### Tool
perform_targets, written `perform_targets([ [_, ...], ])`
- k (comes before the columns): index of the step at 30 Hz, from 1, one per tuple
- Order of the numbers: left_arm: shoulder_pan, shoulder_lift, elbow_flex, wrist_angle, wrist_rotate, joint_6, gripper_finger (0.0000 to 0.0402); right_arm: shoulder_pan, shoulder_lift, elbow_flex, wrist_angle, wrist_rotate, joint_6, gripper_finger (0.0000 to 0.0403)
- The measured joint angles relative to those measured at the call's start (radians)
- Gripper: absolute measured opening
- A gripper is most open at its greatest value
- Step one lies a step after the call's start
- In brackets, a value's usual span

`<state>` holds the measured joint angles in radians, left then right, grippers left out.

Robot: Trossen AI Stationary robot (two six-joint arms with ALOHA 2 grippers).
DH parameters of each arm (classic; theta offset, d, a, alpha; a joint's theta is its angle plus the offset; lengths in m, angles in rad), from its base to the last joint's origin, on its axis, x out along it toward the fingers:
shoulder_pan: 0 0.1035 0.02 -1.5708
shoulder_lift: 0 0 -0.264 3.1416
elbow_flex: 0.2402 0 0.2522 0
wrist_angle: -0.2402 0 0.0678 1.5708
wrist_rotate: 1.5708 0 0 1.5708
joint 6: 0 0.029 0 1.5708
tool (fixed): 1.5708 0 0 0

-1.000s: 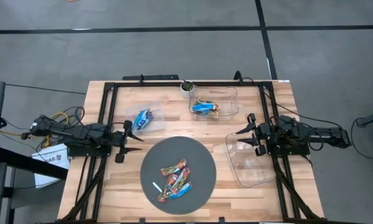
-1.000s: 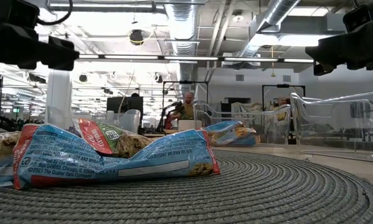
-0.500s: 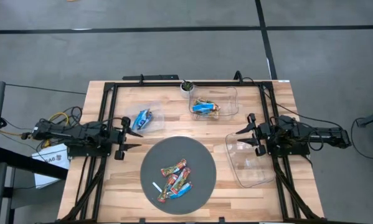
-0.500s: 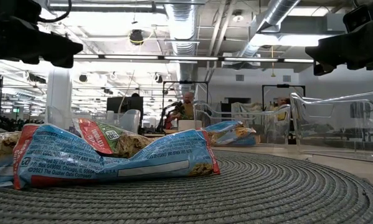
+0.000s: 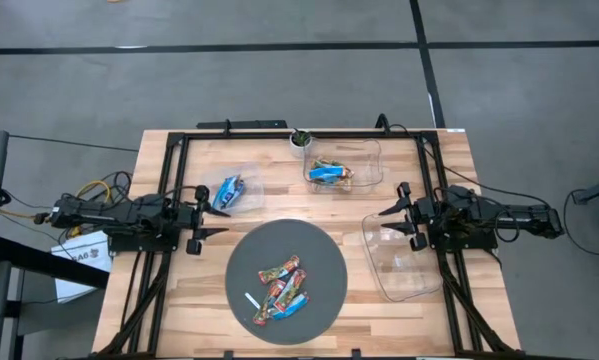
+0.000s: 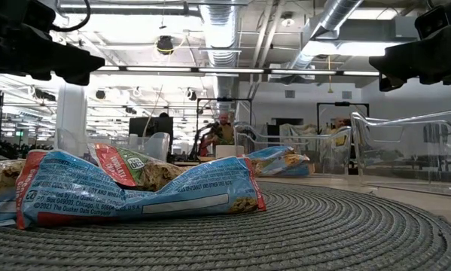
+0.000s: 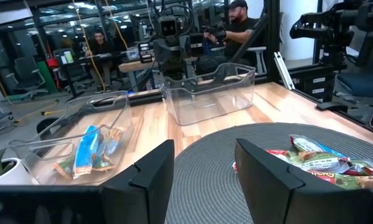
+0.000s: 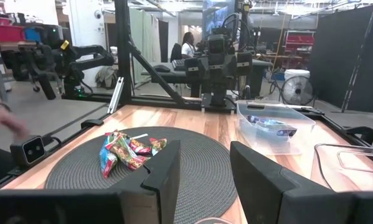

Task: Pick and place Granola Bars by type
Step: Put the red granola bar into the bottom transparent bin

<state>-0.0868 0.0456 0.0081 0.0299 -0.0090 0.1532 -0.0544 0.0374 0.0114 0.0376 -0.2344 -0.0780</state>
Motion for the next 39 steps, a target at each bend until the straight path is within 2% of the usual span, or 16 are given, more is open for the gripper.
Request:
perform_targets([
  [25, 0.000, 0.000, -0.001, -0.001, -0.001, 0.000, 0.0163, 0.000, 0.000, 0.000, 0.003, 0.000, 0.002, 0.0133],
  [33, 0.000, 0.000, -0.001, -0.001, -0.001, 0.000, 0.0163, 0.002, 0.003, 0.000, 0.136, -0.002, 0.362, 0.0136],
  [39, 0.000, 0.000, -0.001, -0.001, -0.001, 0.000, 0.0163, 0.002, 0.083, 0.037, 0.104, 0.020, 0.386, 0.0136],
])
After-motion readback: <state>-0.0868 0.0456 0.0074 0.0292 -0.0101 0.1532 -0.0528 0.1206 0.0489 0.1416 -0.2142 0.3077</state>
